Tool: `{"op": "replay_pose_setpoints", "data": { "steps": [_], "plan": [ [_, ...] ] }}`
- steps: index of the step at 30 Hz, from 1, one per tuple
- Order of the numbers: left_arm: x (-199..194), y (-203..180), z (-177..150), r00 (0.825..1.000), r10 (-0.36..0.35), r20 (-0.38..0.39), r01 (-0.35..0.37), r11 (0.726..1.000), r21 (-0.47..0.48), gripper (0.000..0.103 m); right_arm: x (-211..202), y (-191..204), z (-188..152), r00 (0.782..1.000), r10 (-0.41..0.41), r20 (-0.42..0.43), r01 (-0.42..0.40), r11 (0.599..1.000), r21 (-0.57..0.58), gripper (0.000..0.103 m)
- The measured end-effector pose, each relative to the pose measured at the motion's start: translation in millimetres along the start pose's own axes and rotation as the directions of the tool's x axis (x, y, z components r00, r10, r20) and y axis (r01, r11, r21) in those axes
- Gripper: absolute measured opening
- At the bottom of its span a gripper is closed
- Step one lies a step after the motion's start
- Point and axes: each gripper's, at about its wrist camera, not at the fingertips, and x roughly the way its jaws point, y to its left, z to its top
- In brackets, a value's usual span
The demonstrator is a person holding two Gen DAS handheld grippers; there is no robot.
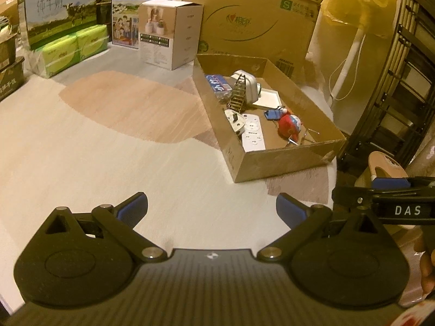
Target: Organize rigid objects
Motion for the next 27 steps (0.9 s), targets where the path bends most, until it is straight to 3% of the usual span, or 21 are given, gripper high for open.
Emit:
{"op": "replay_pose_setpoints", "data": {
  "steps": [27],
  "plan": [
    [5.6,1.9,-4.6,1.0,0.001,0.008,-0.001,1.0,-0.003,0.1,1.8,0.9,-4.9,1.0,0.001,-0.009,-0.001,1.0,0.005,0.091]
  ]
}}
